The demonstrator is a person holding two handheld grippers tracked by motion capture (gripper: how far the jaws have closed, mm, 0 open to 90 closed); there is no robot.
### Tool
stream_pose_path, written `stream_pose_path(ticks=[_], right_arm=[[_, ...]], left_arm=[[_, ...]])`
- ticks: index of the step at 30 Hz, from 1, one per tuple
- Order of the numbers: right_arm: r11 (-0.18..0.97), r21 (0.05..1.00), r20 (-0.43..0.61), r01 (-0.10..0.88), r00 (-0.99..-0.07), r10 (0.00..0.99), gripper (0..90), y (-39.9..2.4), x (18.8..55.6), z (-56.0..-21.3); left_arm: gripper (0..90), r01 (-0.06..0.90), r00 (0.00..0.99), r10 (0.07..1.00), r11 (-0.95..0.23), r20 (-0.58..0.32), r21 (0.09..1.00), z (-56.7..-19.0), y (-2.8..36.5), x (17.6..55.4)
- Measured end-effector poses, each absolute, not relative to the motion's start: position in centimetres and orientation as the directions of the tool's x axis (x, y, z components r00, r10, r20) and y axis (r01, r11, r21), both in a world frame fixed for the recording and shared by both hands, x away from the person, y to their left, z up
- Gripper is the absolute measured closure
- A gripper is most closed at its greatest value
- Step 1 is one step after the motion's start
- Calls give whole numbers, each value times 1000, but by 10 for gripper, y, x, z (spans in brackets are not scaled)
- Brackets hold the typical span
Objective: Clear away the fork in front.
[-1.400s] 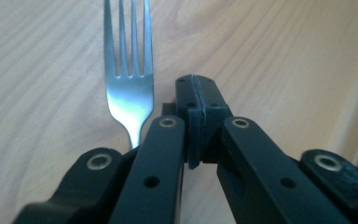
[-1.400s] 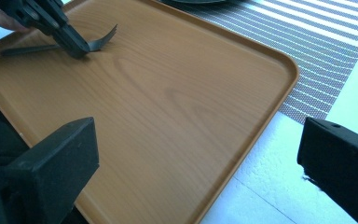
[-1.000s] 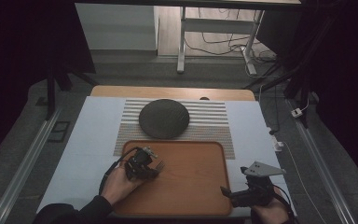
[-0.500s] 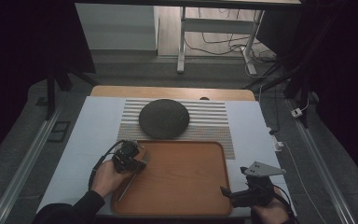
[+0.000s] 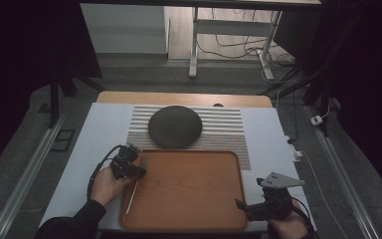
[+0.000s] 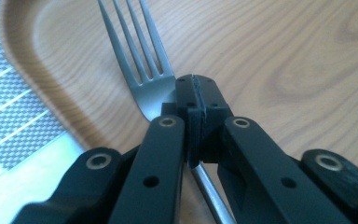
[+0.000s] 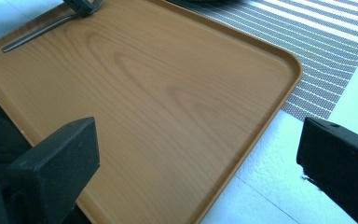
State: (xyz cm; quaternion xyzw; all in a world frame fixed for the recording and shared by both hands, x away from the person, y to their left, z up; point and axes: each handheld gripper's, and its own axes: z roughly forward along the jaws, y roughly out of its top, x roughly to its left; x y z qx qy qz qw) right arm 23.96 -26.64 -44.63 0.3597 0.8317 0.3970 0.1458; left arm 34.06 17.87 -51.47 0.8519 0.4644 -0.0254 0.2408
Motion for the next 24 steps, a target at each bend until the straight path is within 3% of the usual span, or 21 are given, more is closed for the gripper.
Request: stream_pose_path(ticks=[8,16,22,24], right_arm=[[423,767,46,484,-698,715,0,-267,240,-446],[421,766,47,485,-696,716,0,-267,240,-446],[421,766,47,485,-696,716,0,-267,240,-446],[421,766,47,485,-696,716,0,-267,240,-446]], left_arm=[[778,807,557,788,-437,-262,398,-511,181,339],[628,765,595,762,-439,-257,470,-502,183,334],[482,741,618,740,-435,-266,512,-496,186,332],[394,734,624,731,-425,-276,530,-494,187,331]])
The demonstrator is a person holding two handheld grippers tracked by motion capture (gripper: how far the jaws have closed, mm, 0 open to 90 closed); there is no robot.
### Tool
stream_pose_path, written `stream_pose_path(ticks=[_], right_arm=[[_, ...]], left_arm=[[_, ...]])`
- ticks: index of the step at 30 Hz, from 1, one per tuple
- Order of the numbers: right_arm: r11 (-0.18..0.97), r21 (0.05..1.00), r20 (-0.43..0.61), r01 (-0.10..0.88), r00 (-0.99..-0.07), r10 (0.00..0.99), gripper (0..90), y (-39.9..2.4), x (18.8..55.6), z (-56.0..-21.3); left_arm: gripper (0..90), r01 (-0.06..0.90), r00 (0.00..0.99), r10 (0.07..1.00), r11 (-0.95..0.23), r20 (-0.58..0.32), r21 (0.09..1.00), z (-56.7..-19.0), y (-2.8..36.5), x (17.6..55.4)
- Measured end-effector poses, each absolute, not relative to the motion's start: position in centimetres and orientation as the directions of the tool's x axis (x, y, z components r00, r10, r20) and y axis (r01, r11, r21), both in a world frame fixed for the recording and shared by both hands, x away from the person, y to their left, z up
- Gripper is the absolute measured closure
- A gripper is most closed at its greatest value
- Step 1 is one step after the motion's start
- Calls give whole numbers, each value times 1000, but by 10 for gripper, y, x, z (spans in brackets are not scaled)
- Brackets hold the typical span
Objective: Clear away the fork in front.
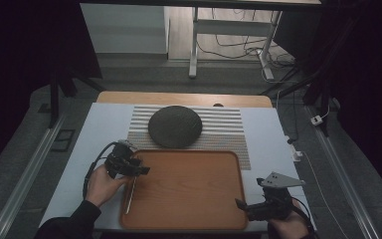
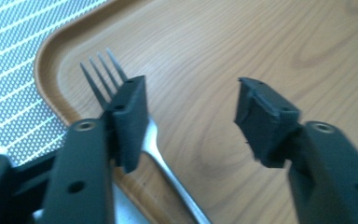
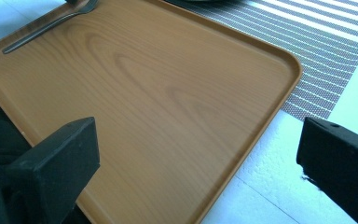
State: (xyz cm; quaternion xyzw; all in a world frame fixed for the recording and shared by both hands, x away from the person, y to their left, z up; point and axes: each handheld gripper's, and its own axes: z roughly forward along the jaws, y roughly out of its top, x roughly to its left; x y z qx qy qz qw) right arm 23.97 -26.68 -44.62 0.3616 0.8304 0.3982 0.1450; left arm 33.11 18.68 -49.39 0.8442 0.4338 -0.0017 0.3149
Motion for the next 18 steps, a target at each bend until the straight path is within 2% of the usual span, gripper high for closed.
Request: stream_pose_path(ticks=[1,4,5,10,18], right_arm=[[421,766,47,485,-696,716,0,-267,240,-446],[422,766,46,484,-697,716,0,-267,240,-446],[422,766,46,484,-697,716,0,-267,240,-446],[420,766,47,486,-695,718,0,-267,240,-446],[419,766,48,488,-693,720,0,-267,240,-446]], left_arm=[[394,732,623,730,-419,-281,537,-492,187,330],[299,724,628,723,-407,-287,558,-488,189,327],[299,718,633,719,-407,-288,564,-486,190,326],[179,695,654,694,-394,-300,602,-478,196,316],[76,673,670,665,-356,-329,648,-468,209,301]])
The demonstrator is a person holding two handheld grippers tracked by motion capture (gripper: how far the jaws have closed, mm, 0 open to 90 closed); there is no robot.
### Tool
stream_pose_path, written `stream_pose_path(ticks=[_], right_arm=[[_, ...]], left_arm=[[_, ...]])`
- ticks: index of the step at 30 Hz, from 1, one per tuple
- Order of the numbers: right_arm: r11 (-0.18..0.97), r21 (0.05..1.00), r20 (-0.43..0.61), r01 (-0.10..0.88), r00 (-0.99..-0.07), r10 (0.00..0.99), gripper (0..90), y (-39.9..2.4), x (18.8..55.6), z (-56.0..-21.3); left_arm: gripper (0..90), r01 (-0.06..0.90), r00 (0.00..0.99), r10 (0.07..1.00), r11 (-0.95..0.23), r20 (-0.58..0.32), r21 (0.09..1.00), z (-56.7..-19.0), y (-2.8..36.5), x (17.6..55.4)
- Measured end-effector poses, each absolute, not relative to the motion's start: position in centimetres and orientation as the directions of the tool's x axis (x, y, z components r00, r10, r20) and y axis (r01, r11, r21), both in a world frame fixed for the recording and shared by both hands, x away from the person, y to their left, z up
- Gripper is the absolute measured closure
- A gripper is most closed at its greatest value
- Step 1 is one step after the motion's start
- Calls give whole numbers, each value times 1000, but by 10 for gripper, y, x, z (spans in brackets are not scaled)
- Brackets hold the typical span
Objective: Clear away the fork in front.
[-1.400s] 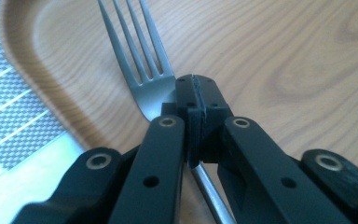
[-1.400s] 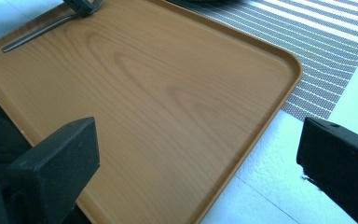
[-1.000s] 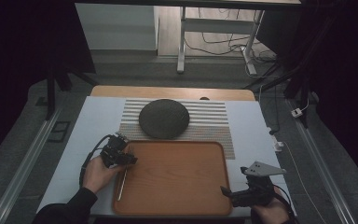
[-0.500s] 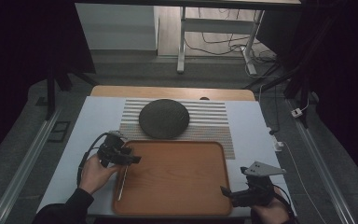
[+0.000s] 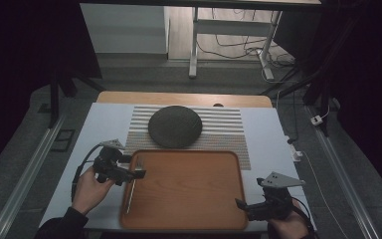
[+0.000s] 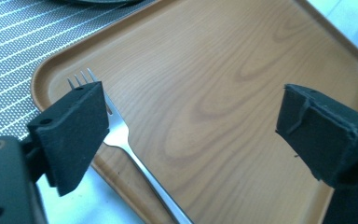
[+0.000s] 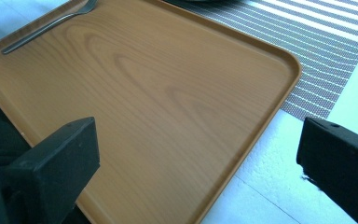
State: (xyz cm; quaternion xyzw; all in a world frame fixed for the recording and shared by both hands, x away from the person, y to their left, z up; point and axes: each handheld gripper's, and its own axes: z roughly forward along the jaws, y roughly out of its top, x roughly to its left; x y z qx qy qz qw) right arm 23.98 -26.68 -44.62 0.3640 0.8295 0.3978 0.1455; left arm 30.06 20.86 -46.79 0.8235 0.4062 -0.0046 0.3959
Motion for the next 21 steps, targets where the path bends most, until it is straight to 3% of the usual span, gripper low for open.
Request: stream_pose_path(ticks=[21], right_arm=[[418,762,52,495,-690,722,0,-267,240,-446]], left_arm=[[8,643,668,659,-279,-344,714,-463,245,251]])
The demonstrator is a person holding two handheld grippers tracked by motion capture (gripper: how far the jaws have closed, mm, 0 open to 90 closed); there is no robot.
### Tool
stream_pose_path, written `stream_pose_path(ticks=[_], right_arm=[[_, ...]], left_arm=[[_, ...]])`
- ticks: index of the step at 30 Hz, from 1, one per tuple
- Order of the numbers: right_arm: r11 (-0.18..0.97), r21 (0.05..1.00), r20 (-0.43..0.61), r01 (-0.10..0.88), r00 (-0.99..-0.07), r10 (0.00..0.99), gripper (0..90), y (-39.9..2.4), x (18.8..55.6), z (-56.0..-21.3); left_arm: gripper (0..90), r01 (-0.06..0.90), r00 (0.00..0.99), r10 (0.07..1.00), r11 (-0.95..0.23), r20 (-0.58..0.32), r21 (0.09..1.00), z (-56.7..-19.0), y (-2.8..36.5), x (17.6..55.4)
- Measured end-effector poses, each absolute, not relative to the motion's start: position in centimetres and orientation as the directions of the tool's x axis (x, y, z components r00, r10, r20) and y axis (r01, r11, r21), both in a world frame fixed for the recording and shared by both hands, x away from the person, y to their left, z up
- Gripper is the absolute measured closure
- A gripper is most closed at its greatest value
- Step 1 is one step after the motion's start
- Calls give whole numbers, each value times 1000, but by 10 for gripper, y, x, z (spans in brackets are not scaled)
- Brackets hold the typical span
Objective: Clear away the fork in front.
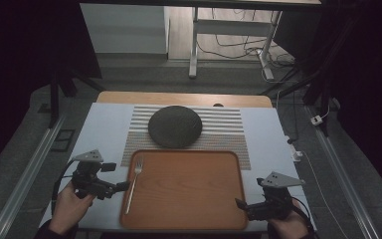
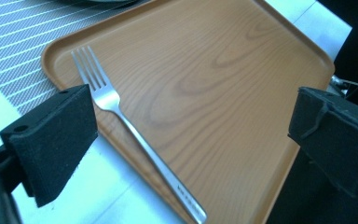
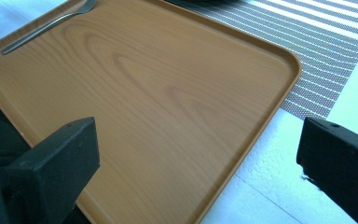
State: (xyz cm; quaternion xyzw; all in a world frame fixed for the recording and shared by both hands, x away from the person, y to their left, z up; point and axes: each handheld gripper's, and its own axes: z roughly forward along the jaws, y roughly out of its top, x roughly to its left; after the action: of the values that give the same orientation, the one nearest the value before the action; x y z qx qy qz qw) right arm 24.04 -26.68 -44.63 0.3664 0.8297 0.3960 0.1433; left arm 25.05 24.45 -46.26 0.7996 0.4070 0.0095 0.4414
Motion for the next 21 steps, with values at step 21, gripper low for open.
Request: stream_pose_path(ticks=[21], right_arm=[[425,754,49,500,-688,724,0,-265,241,-447]], left_arm=[[10,693,591,746,-275,-307,666,-478,280,211]])
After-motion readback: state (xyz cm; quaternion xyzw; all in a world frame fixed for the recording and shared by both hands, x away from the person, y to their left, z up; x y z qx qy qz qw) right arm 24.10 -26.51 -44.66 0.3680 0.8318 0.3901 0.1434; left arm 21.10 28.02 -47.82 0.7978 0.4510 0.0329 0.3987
